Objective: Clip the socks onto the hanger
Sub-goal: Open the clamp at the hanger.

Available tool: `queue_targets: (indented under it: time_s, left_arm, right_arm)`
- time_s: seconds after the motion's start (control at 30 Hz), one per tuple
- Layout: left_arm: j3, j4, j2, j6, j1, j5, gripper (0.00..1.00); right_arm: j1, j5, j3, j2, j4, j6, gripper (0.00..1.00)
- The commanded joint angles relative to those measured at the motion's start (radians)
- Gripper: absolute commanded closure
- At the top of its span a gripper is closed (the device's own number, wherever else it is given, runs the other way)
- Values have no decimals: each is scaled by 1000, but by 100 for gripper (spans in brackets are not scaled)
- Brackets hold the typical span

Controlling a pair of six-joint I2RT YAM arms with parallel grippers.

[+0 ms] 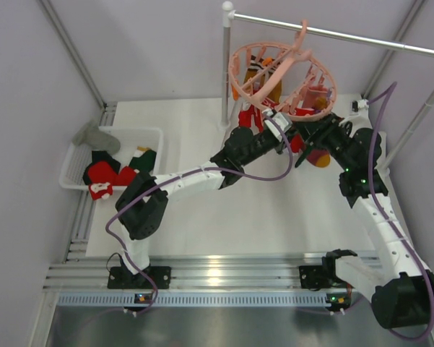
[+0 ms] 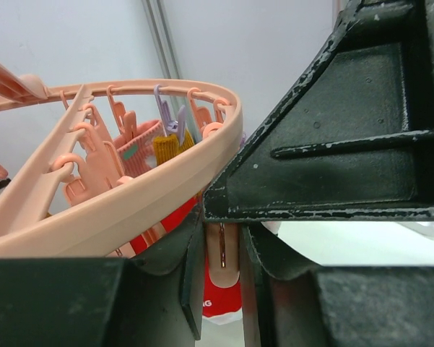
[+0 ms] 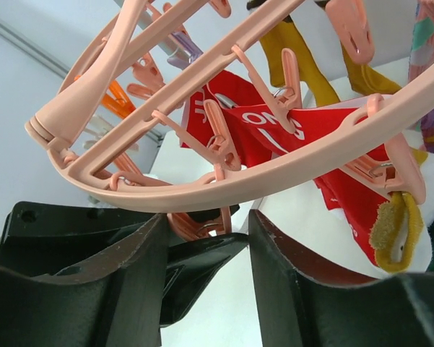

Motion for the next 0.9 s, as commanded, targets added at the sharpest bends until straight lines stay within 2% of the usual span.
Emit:
queue_targets:
  time_s: [0.0,0.13,0.23,0.27,0.4,0.43,0.47,0.57,0.73,0.87]
  left_arm:
    - [28,-12,-20,-9,-40,67,87]
    - [28,-12,-21,-22,-40,75,89]
    - [31,-24,-20,-16,-40,75,89]
    - [31,-26,-21,-16,-41,76,89]
    - [22,-46,-30,-9,-46,93,83]
    - [14,-51,-33,-13,-48,95,77]
    - [10,-54,-40,-22,-48,92,64]
    - [7,-116,-90,-51,-43,84,48]
    - [-16,-291,-222,-176,18,165,41]
    - [-47,-527,-360,-261,118,286,36]
  right_arm:
    - [5,71,14,3,79,-8,53]
    - [5,78,12,3,79,-23,52]
    - [5,84,11,4,88,-28,59]
    - [5,84,12,6,86,-28,67]
    - [5,83,12,13,102,-29,89]
    - [5,81,14,12,106,-29,93]
    - [3,77,14,12,109,-31,99]
    - [3,75,20,9,96,-41,100]
    - [-9,58,21,1,86,-49,100]
    - [-10,45,21,3,85,-61,100]
